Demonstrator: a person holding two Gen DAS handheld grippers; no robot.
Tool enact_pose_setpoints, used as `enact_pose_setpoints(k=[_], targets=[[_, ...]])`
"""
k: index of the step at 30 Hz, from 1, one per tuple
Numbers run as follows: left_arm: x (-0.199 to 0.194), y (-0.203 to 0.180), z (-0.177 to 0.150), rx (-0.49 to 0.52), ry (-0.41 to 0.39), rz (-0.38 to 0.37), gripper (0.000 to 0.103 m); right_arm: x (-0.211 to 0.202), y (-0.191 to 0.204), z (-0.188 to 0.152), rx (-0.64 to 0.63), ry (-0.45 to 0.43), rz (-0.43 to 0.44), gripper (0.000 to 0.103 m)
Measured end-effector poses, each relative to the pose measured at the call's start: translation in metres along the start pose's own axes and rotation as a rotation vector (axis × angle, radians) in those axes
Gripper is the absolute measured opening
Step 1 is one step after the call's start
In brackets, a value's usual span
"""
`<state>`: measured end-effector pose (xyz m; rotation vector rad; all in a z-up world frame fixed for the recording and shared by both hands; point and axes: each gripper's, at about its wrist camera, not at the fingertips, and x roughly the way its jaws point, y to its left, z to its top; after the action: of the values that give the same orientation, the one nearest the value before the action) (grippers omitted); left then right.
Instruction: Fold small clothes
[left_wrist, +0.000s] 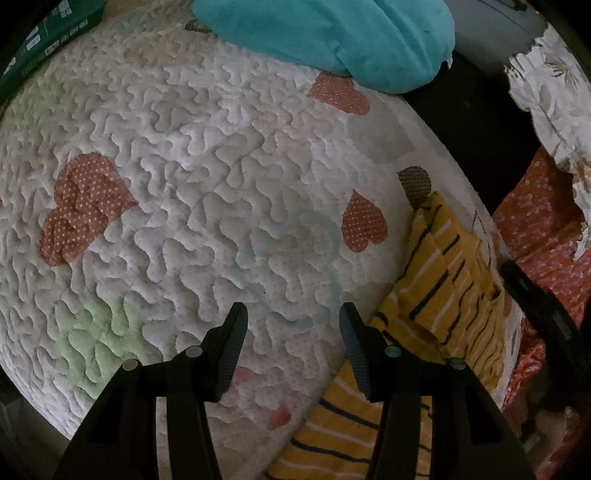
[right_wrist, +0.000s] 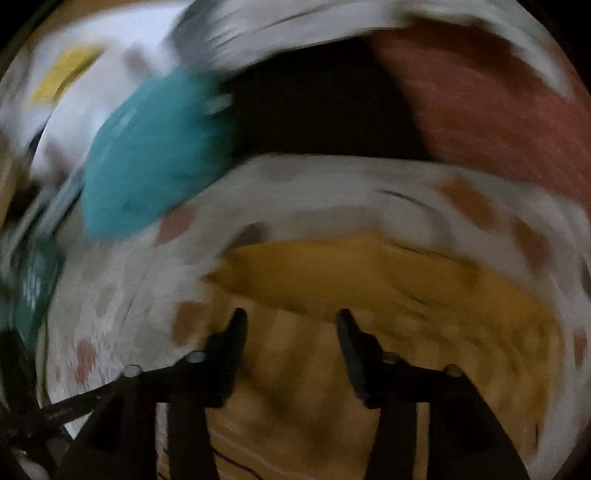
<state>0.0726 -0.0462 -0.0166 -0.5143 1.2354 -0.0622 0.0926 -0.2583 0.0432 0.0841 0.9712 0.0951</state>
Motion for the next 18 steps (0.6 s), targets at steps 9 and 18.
enact_pose_setpoints(k=[9, 18], targets=[[0.004, 0.006, 0.007, -0.018, 0.031, -0.039, 0.050, 0.075, 0.049, 0.024, -0.220, 0.165, -0.124, 0.006], [0.001, 0.025, 0.015, -0.057, 0.030, -0.042, 0.050, 0.093, 0.002, 0.041, -0.110, 0.120, -0.438, 0.010]])
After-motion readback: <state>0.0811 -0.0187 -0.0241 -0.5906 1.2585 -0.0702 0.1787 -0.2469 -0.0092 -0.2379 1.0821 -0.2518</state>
